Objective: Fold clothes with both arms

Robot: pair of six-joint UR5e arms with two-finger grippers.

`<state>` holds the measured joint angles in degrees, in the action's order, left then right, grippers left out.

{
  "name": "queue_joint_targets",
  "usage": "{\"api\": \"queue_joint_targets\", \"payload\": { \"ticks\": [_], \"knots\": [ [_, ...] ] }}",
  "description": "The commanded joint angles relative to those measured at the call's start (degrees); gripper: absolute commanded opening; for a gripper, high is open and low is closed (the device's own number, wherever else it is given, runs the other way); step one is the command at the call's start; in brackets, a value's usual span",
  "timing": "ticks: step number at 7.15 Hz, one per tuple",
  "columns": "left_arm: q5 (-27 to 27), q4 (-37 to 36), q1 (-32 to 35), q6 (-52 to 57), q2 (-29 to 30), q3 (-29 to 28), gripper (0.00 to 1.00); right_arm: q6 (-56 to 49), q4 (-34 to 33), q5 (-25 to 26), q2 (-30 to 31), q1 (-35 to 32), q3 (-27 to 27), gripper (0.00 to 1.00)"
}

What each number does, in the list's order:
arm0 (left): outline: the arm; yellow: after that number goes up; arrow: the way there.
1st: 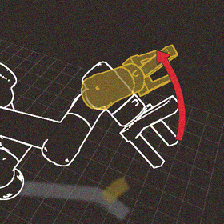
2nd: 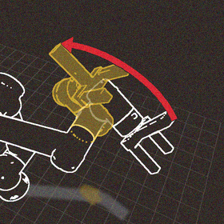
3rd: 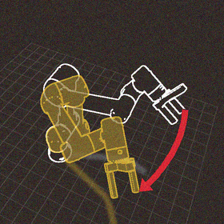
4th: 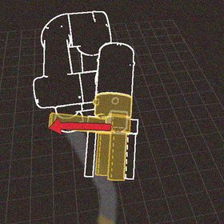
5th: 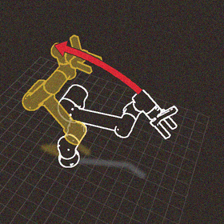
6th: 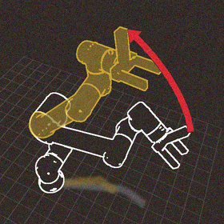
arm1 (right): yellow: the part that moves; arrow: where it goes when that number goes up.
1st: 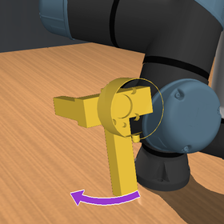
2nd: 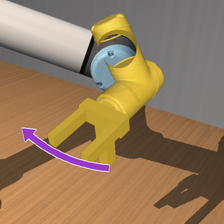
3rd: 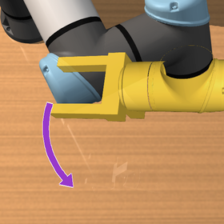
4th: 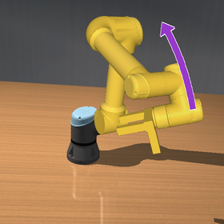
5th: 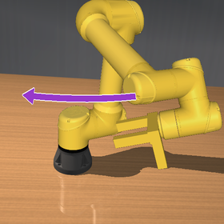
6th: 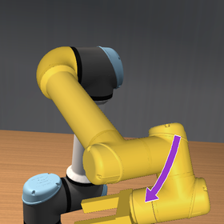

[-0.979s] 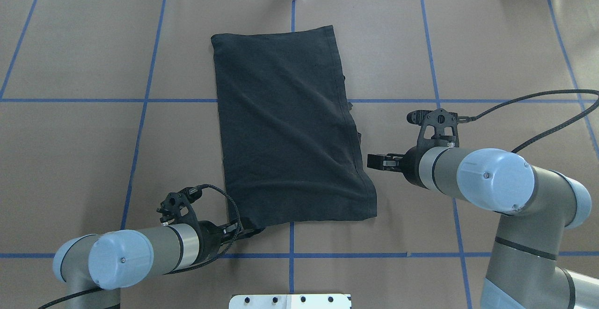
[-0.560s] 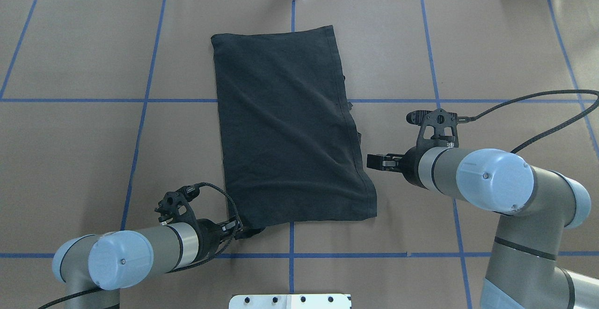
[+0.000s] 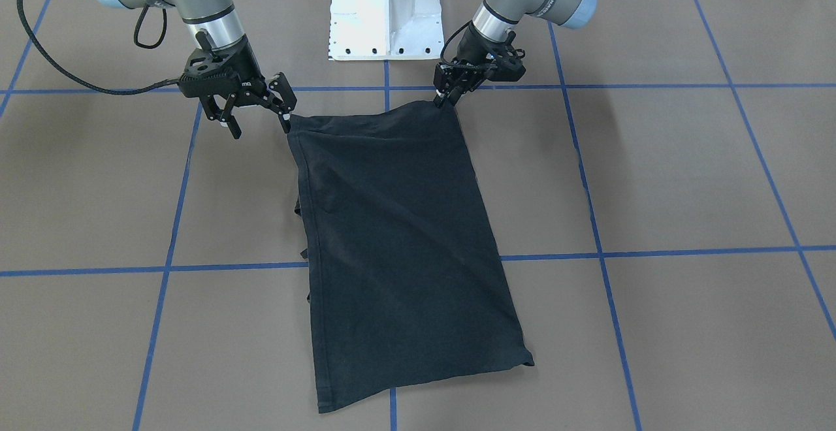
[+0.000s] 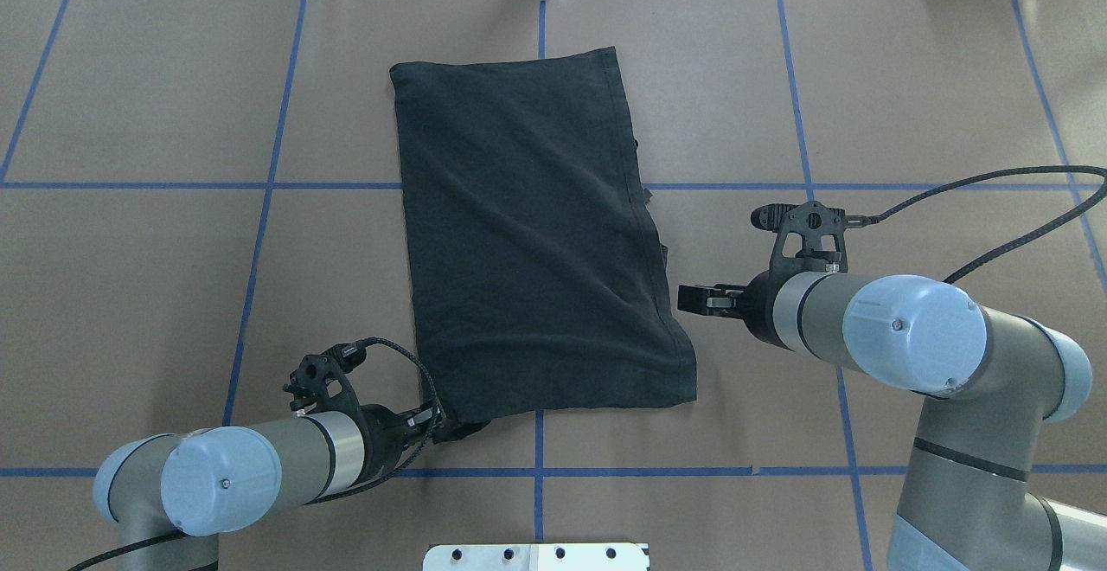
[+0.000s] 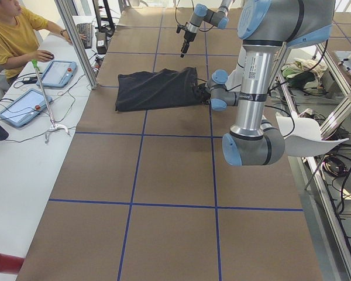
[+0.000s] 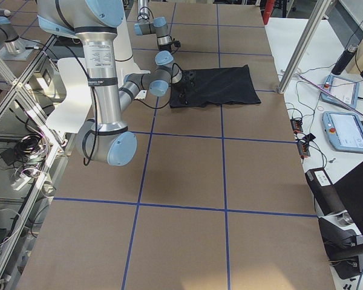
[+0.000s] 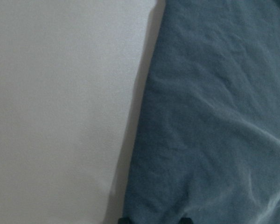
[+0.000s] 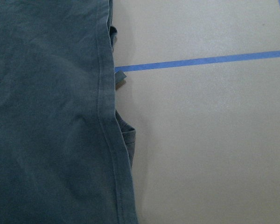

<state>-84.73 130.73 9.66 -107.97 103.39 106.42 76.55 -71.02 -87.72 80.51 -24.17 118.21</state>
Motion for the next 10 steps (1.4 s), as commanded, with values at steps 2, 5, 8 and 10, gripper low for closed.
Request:
{"api": "queue_joint_targets", "payload": {
  "ticks": [2, 5, 8, 10],
  "knots": [
    [0.0, 0.0, 0.0, 0.3, -0.1, 0.1, 0.00, 0.0, 0.0, 0.2, 0.0, 0.0, -0.2, 1.00],
    [-0.4, 0.0, 0.8, 1.0, -2.7, 4.8, 0.00, 10.6, -0.4, 0.7, -2.0, 1.0, -0.9, 0.98],
    [-0.5, 0.0, 0.8, 1.0, -2.9, 5.5, 0.00, 25.5, -0.9, 8.4, -8.5, 7.4, -6.2, 0.97],
    [-0.5, 0.1, 0.7, 1.0, -2.9, 5.5, 0.00, 31.7, -2.0, 8.8, -8.9, 9.3, -7.5, 0.95]
  ]
}}
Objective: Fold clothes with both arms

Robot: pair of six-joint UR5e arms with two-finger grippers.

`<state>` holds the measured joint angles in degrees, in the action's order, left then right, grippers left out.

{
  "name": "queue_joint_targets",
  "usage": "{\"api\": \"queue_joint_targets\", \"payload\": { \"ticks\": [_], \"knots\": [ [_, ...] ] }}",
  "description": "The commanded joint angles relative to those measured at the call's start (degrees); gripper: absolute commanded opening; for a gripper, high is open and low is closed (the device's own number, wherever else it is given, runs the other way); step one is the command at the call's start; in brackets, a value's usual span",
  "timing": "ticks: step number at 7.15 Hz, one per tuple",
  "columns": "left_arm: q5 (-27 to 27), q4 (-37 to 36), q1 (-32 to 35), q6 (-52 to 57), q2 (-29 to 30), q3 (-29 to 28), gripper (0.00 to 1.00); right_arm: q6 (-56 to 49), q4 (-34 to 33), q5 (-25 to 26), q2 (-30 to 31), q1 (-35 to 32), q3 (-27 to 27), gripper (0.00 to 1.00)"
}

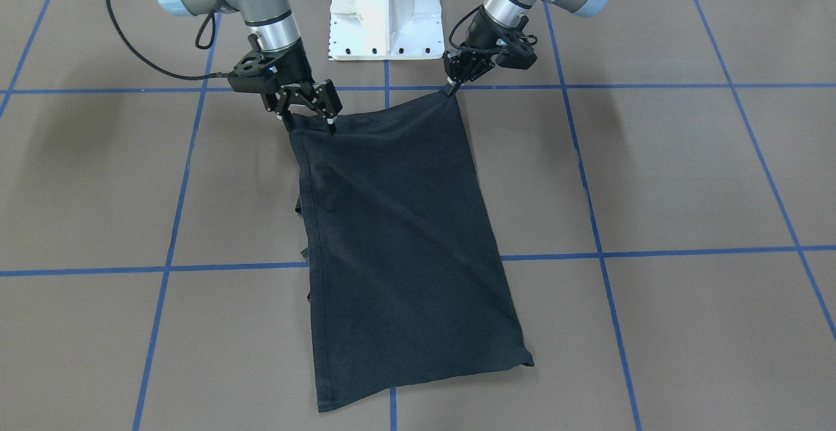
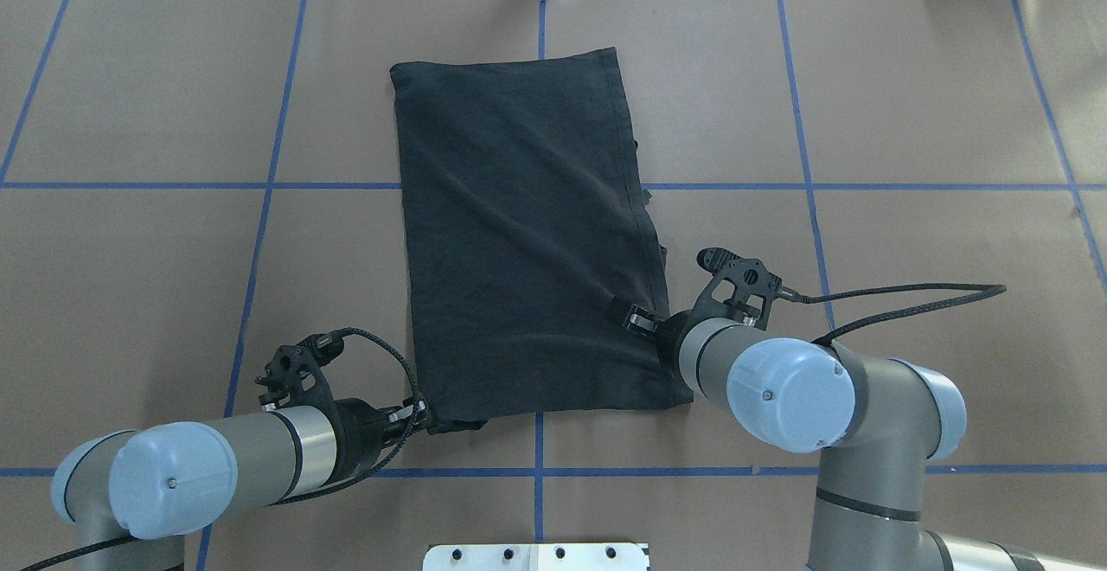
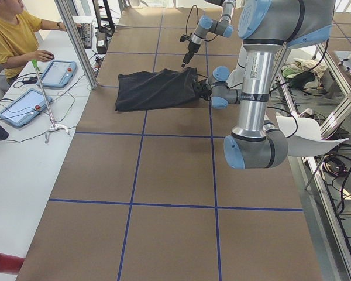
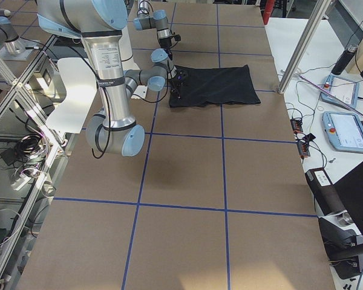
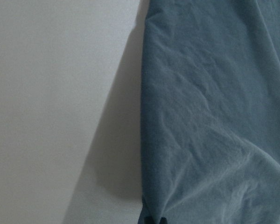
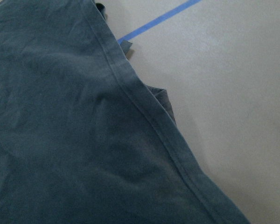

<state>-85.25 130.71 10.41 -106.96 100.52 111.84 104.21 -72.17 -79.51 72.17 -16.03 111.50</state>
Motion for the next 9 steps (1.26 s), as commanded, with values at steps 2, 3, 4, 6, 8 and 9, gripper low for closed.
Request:
{"api": "queue_joint_targets", "payload": {
  "ticks": [2, 3, 4, 6, 8, 9],
  "knots": [
    [0.1, 0.1, 0.0, -0.1, -0.1, 0.0, 0.00, 9.8, -5.4, 2.2, -3.1, 2.5, -1.4, 0.93],
    [0.1, 0.0, 0.0, 0.0, -0.1, 0.0, 0.00, 10.6, -5.4, 3.6, -4.7, 2.8, -3.6, 0.93],
    [0.1, 0.0, 0.0, 0.0, -0.1, 0.0, 0.00, 10.7, -5.4, 3.8, -6.2, 2.8, -6.3, 0.92],
    [0.1, 0.0, 0.0, 0.0, -0.1, 0.0, 0.00, 10.6, -5.5, 3.7, -6.1, 3.0, -6.6, 0.92],
    [0.1, 0.0, 0.0, 0.0, -0.1, 0.0, 0.00, 10.0, -5.7, 4.1, -5.6, 3.6, -6.7, 0.92],
    [0.1, 0.0, 0.0, 0.0, -0.1, 0.0, 0.00, 9.9, -5.6, 4.1, -5.9, 3.7, -8.0, 0.92]
  ]
}}
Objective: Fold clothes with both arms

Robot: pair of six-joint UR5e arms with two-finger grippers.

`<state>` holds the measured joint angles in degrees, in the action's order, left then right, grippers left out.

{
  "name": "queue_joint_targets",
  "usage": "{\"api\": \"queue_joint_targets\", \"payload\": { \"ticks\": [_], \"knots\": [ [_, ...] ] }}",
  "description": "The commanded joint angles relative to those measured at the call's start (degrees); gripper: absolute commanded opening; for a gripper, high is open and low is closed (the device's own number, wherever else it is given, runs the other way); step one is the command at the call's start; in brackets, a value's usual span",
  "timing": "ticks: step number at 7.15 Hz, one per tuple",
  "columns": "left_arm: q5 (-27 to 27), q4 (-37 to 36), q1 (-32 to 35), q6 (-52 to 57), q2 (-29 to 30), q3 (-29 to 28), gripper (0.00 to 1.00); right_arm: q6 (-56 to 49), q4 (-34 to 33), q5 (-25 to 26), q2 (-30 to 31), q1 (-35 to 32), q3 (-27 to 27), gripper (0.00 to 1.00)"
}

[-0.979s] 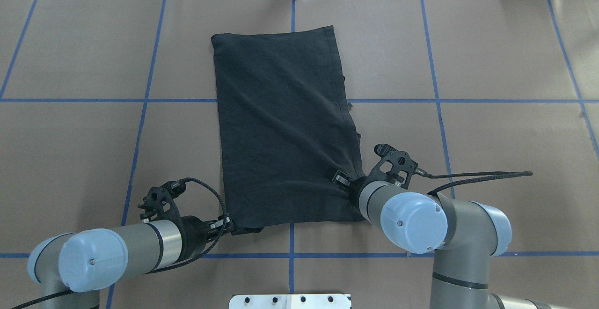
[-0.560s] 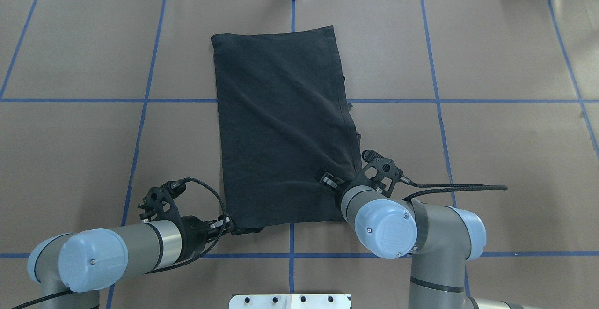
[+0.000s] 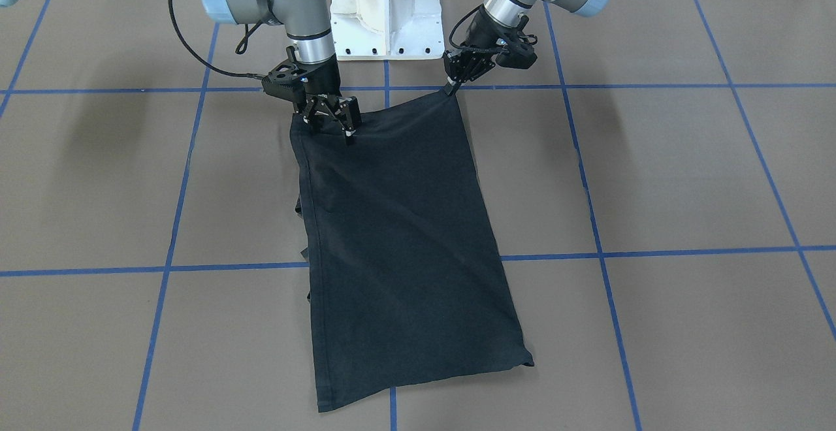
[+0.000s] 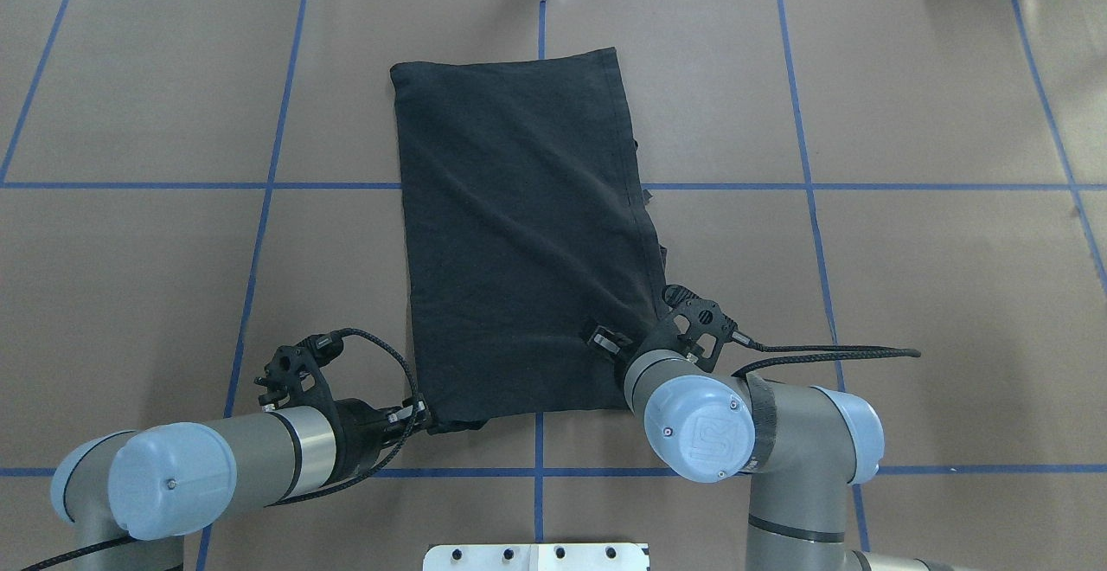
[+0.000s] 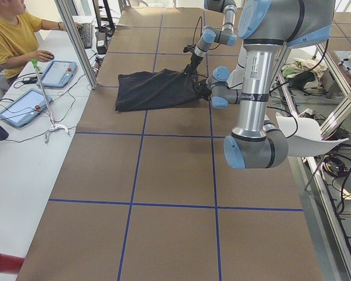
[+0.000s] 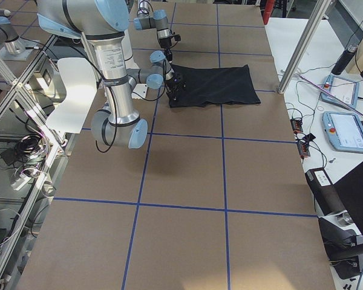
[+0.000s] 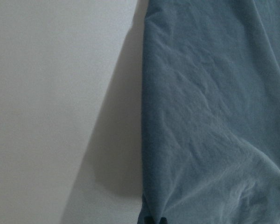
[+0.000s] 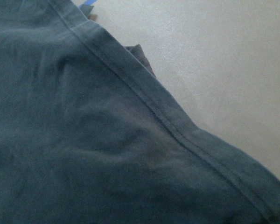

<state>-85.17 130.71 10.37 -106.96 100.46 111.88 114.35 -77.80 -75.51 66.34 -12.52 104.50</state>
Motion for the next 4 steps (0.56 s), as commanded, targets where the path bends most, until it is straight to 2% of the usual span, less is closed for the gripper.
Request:
{"api": "queue_joint_targets", "payload": {
  "ticks": [1, 3, 4],
  "knots": [
    [0.0, 0.1, 0.0, 0.0, 0.0, 0.0, 0.00, -0.3, 0.0, 0.1, -0.1, 0.2, -1.3, 0.88],
    [0.0, 0.1, 0.0, 0.0, 0.0, 0.0, 0.00, 0.4, 0.0, 0.6, -0.4, 0.2, -1.3, 0.49],
    [0.0, 0.1, 0.0, 0.0, 0.0, 0.0, 0.00, 0.8, 0.1, 0.8, -0.9, 0.1, -1.3, 0.19]
  ]
}}
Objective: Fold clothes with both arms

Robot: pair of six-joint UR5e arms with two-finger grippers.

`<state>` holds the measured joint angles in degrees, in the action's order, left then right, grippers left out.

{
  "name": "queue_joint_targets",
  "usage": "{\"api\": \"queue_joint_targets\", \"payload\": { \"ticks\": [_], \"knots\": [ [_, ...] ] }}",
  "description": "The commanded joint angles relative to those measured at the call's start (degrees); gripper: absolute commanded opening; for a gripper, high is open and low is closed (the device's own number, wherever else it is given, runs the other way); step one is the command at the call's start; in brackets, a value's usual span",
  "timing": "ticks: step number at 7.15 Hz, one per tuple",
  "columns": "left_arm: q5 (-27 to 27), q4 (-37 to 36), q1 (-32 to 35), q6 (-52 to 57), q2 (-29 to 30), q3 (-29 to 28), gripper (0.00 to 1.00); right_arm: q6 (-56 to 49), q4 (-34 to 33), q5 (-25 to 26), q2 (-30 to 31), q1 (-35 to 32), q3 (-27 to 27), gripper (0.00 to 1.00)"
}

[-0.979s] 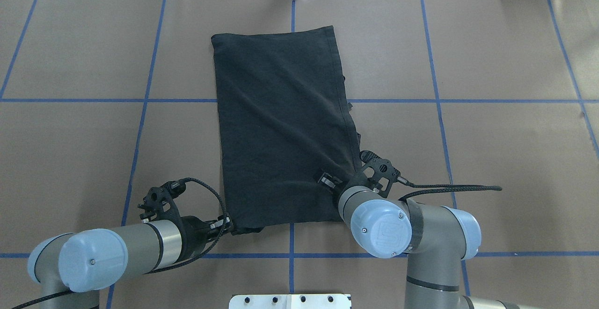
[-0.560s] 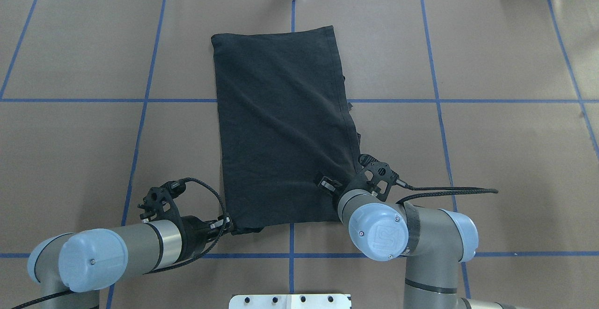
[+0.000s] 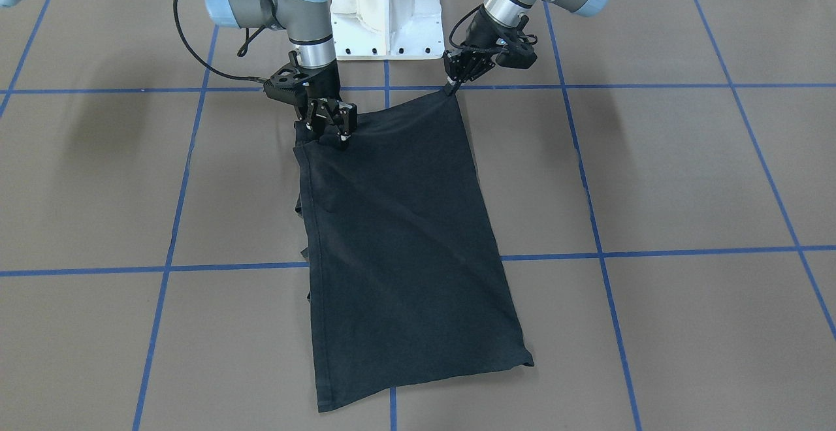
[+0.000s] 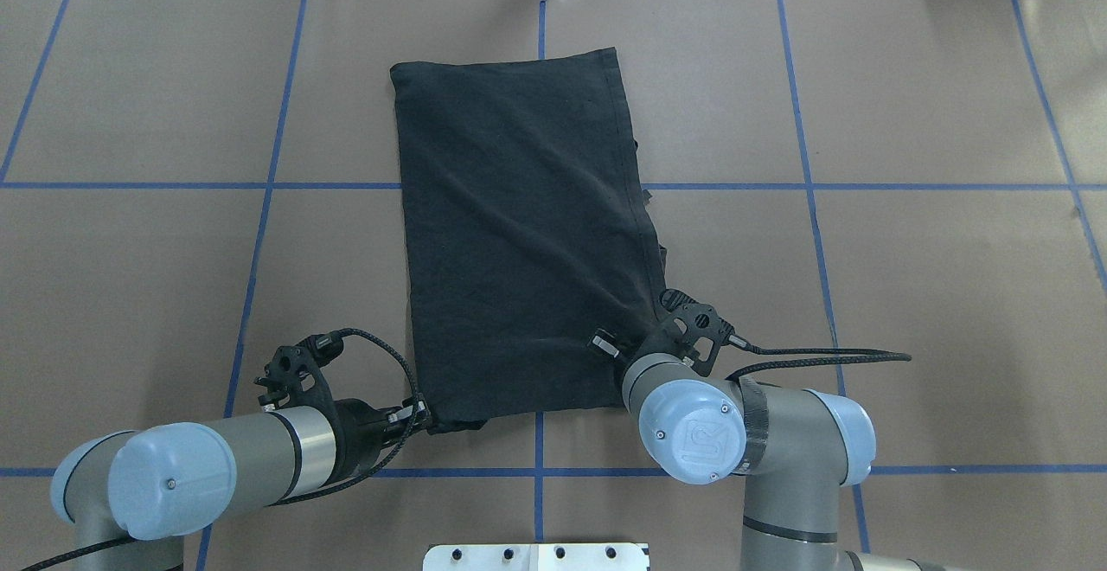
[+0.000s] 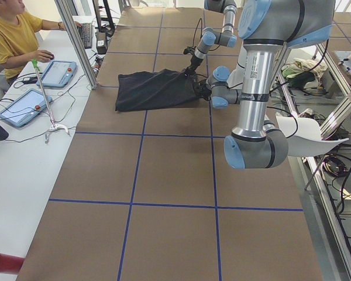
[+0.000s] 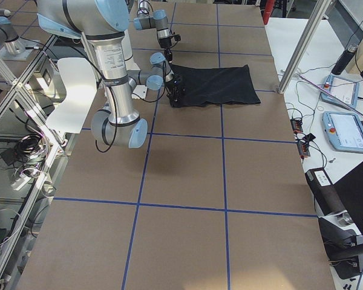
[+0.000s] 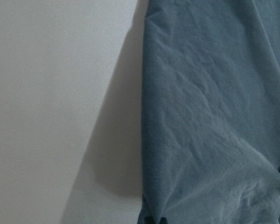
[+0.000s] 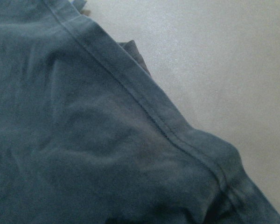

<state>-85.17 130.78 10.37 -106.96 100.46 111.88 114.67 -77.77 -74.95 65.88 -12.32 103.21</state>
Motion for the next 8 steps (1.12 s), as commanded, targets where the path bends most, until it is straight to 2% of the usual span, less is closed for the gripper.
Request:
{"api": "queue_joint_targets", "payload": {
  "ticks": [1, 5, 7, 8],
  "knots": [
    [0.0, 0.0, 0.0, 0.0, 0.0, 0.0, 0.00, 1.7, 0.1, 0.5, -0.5, -0.1, 0.0, 0.00],
    [-0.2, -0.1, 0.0, 0.0, 0.1, 0.5, 0.00, 1.9, 0.1, 0.9, -1.1, -1.5, 1.8, 0.00],
    [-1.9, -0.1, 0.1, 0.0, 0.0, 2.9, 0.00, 1.9, -2.1, 0.8, 0.0, -1.7, 7.1, 0.00],
    [-2.3, -0.1, 0.1, 0.1, -0.4, 4.3, 0.00, 2.0, -7.4, 0.7, 1.1, 1.0, 13.2, 0.00]
  ]
}}
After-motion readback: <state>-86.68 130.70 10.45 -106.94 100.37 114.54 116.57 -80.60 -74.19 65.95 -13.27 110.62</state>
